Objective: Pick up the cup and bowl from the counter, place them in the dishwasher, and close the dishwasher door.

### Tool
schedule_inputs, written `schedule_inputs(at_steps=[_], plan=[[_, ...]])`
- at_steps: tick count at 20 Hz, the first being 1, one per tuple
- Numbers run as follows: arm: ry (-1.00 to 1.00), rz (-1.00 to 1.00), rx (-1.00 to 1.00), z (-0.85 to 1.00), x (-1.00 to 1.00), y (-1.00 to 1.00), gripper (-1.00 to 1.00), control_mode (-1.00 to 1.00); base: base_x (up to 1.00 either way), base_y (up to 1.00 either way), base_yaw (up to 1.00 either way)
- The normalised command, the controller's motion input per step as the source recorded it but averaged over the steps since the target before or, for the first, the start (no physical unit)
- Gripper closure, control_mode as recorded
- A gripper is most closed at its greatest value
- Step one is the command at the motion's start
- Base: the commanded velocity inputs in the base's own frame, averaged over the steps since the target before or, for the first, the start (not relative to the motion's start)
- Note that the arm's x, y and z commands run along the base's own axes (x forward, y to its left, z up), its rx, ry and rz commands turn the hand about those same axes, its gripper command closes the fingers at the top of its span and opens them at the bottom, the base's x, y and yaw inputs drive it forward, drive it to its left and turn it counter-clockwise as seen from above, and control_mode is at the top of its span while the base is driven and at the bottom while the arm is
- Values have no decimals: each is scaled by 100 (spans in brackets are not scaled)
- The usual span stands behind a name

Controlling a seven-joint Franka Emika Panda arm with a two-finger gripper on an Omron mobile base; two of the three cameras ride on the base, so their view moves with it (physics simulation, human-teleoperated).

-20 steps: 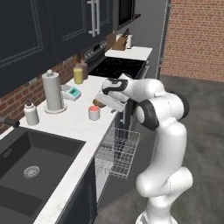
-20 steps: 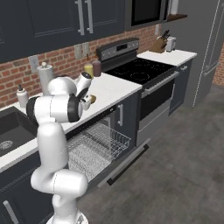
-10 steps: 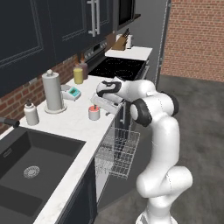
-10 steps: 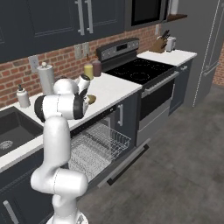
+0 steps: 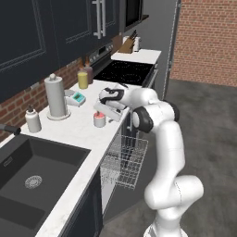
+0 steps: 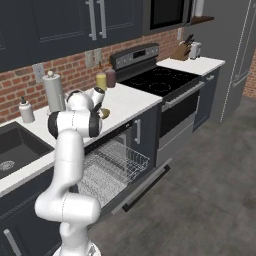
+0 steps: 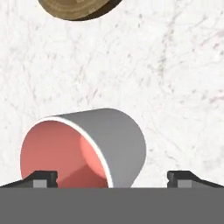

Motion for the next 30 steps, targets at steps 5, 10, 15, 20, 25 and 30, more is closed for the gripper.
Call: schedule_inputs(at_steps=[5,10,15,20,25,30], plan=[[5,-7,0,-19,37,7,-100,-100,0,0,0],[1,-5,0,-9,6,0,100,-100,0,0,0],[0,-2,3,-6,-20,-2,100,-100,0,0,0],[0,0,6,-6,-45,-21,100,-100,0,0,0],[-6,0,10,-1,-73,-52,100,-100,0,0,0],[-14,0,15,7,-96,-81,100,-100,0,0,0]])
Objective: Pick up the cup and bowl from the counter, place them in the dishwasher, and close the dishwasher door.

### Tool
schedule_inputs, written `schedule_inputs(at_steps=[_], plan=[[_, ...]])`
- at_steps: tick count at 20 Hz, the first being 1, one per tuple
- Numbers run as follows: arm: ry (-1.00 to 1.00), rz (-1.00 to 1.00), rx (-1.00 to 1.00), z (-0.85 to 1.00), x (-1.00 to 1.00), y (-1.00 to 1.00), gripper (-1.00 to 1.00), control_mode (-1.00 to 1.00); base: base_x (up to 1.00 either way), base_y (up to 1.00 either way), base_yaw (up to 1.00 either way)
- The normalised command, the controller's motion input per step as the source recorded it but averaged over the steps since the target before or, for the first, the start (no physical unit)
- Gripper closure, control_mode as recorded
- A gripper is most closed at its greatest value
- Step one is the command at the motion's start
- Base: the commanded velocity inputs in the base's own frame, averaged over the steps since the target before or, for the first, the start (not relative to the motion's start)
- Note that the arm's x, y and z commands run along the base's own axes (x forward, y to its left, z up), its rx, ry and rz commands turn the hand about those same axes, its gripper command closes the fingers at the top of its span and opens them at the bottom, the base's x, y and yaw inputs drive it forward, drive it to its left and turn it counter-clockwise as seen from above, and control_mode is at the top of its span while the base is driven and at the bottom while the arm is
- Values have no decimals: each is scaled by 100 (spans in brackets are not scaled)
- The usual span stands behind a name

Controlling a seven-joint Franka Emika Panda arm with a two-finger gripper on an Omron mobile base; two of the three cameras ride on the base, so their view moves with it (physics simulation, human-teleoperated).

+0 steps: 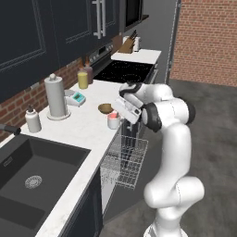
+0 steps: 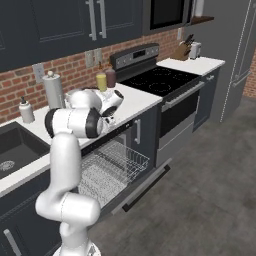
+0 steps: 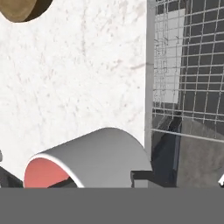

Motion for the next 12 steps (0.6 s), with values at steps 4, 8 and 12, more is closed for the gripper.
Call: schedule_inputs(at_steps=[4,8,12], plan=[[-13,6,12,20,-100,-78,100,-100,0,0,0],[-3,10,5,6,-100,-67,100,-100,0,0,0],[0,12,0,0,-100,-70,100,-100,0,0,0]])
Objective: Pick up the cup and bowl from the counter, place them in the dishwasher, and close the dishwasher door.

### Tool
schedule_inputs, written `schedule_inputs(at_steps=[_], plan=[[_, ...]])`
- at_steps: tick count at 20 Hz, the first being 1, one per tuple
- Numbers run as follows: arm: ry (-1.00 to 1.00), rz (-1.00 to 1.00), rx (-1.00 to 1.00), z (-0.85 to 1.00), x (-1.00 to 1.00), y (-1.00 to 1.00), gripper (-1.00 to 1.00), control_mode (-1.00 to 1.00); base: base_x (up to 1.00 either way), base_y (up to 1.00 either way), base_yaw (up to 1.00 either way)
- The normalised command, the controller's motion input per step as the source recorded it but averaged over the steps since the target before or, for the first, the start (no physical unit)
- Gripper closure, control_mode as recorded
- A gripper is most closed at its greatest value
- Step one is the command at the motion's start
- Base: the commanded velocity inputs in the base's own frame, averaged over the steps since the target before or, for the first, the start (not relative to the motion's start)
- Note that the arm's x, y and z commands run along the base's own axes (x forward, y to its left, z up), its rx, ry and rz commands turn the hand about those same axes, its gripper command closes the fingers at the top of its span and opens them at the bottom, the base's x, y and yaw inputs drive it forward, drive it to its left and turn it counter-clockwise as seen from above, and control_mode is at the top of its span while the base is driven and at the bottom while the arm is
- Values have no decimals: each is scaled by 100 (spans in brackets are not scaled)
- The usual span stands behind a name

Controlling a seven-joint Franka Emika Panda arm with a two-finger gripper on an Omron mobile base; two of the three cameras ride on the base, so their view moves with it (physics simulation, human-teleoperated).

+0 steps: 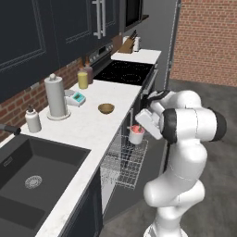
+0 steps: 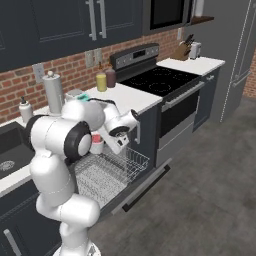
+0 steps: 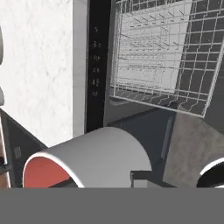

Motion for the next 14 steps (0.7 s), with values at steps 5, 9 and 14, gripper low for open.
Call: schedule_inputs(at_steps=[5,9,14], plan=[[14,16,-7,-67,-48,-30,100,-100,0,0,0],[8,15,-6,-87,-22,-8,100,-100,0,0,0],[1,12,-9,-85,-1,0,100,-100,0,0,0]])
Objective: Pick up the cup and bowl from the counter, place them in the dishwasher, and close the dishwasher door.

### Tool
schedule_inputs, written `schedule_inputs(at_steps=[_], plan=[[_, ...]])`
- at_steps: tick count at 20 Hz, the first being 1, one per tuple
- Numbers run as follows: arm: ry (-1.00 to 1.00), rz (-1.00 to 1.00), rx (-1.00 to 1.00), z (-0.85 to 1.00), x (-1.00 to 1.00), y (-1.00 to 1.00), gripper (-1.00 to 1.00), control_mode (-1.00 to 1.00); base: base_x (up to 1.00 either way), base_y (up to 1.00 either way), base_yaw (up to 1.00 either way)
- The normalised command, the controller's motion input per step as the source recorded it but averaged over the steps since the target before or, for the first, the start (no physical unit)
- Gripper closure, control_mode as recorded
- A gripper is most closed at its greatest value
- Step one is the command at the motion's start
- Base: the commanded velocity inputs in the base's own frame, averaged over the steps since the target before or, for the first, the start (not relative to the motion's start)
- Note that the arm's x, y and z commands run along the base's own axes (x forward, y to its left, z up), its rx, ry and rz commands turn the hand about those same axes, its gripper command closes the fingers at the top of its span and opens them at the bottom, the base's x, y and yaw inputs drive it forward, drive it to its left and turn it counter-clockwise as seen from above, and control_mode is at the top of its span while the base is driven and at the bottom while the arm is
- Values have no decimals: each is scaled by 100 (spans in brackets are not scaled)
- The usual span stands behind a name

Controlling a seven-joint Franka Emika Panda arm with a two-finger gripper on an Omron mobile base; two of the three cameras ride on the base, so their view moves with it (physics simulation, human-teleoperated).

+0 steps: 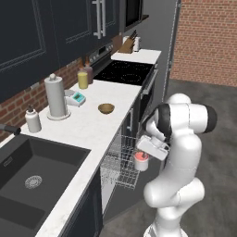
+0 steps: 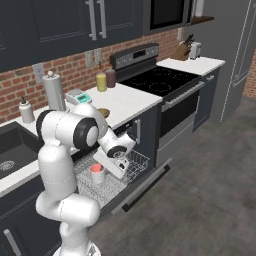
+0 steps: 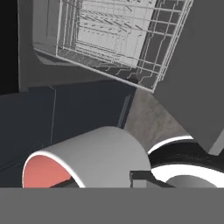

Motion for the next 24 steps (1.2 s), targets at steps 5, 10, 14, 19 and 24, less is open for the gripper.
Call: schedule_inputs(at_steps=[5,10,14,19,24], plan=[[-7,6,-2,-63,0,6,100,-100,0,0,0],[-5,0,5,-40,3,7,100,-100,0,0,0],[-3,0,6,-27,16,22,100,-100,0,0,0],[0,-4,2,-19,38,36,100,-100,0,0,0],[0,-2,0,-36,27,6,100,-100,0,0,0]])
